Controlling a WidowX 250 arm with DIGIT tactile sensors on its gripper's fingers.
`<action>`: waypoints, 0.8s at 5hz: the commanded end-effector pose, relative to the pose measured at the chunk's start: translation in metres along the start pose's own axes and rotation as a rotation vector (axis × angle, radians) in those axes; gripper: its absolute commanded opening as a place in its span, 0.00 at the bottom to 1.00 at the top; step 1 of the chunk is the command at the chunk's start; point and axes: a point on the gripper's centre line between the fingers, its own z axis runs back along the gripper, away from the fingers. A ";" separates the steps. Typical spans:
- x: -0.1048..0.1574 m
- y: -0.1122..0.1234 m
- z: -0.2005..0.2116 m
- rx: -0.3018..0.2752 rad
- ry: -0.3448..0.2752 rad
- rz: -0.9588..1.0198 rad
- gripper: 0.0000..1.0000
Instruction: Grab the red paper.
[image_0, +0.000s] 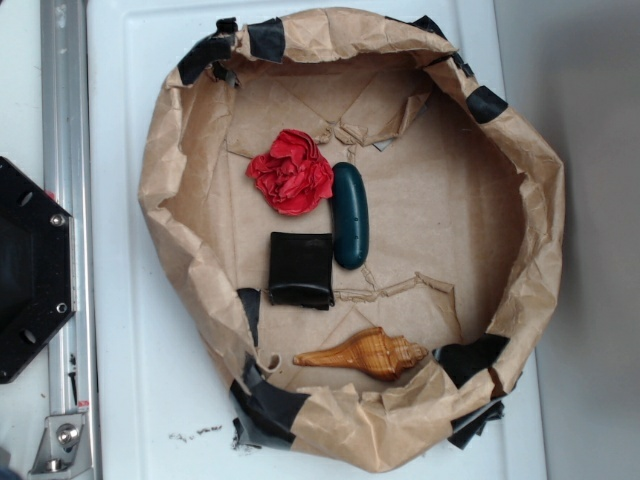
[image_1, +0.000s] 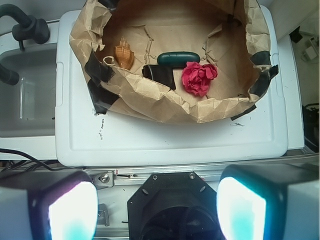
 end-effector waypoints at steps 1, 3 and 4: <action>0.000 0.000 0.000 0.000 0.000 0.000 1.00; 0.102 0.042 -0.047 0.034 -0.188 -0.504 1.00; 0.143 0.040 -0.096 0.061 -0.259 -0.754 1.00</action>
